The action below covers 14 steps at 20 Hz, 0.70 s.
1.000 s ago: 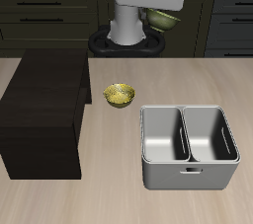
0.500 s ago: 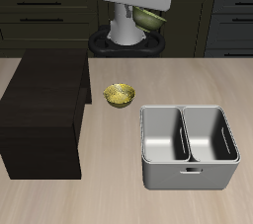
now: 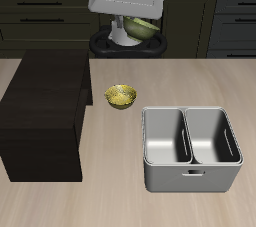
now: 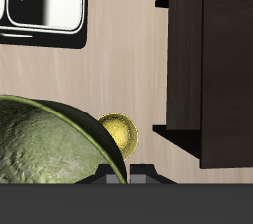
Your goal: Place the green bowl on top of the shelf
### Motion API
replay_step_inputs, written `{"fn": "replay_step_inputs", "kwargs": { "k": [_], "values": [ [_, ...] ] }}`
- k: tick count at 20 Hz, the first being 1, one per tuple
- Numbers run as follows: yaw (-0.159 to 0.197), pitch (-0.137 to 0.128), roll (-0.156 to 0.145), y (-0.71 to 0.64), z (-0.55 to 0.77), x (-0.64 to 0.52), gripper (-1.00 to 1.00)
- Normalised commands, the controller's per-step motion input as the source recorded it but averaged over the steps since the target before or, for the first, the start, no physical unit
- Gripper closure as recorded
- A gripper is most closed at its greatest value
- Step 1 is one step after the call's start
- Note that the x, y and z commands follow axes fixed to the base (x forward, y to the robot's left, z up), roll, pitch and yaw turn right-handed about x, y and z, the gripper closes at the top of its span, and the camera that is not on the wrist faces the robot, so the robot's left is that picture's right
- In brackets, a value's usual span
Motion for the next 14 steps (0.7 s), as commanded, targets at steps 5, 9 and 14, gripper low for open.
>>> {"fn": "replay_step_inputs", "kwargs": {
  "k": [5,9,14],
  "values": [
    [0.038,0.018,0.046,-0.29,-0.07,0.41,1.0],
    [-0.002,0.033,-0.056,-0.59,-0.08,0.48,1.0],
    [-0.017,0.006,-0.051,-0.62,-0.02,0.26,1.0]
  ]
}}
